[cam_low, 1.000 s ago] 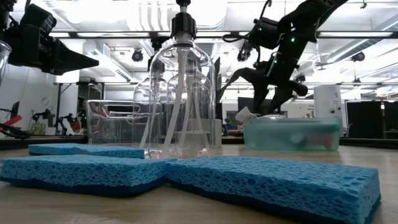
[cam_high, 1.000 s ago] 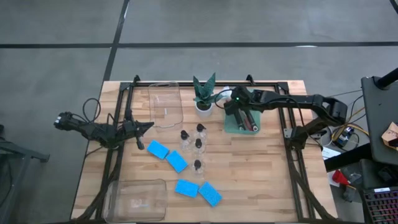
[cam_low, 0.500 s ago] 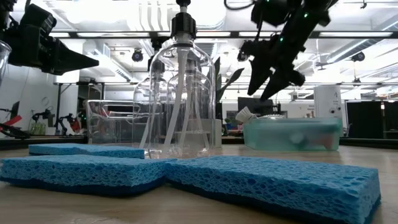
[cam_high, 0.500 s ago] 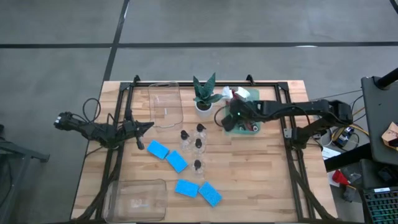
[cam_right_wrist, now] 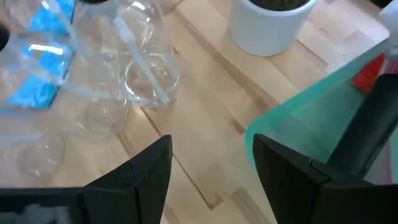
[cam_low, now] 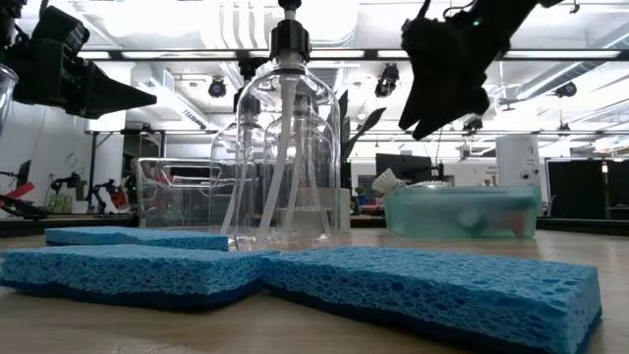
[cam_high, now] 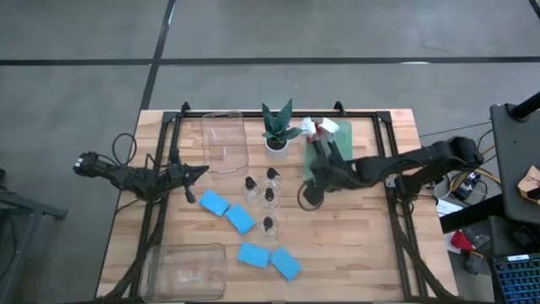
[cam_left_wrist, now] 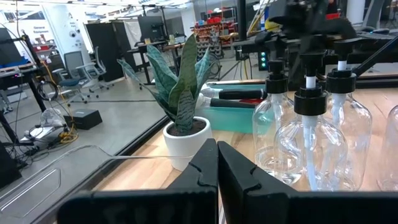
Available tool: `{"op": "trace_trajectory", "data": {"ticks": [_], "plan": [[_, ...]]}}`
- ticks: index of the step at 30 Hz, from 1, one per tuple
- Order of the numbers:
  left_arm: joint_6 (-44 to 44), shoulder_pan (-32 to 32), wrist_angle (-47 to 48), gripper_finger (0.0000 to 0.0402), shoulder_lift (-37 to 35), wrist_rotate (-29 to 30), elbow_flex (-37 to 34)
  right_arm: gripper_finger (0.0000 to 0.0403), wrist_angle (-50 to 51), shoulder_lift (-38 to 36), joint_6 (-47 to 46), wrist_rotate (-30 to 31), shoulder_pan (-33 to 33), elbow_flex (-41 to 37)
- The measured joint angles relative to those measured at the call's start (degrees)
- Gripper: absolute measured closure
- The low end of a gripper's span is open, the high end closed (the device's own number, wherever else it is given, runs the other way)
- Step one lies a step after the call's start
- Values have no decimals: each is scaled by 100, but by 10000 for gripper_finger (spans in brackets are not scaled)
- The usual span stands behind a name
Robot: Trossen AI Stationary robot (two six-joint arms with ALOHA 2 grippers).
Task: Pick & Place Kitchen Sink Supplies
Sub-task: Put the blue sponge into the bottom transparent bin
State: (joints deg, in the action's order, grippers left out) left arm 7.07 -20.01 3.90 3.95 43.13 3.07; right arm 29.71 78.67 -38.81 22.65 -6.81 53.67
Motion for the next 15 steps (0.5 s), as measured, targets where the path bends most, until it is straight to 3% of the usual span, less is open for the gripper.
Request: {"op": "trace_trajectory", "data": {"ticks": [15], "plan": [[2, 1, 0, 401, 0, 0, 0, 238, 363, -136, 328, 437, -951, -24]]}}
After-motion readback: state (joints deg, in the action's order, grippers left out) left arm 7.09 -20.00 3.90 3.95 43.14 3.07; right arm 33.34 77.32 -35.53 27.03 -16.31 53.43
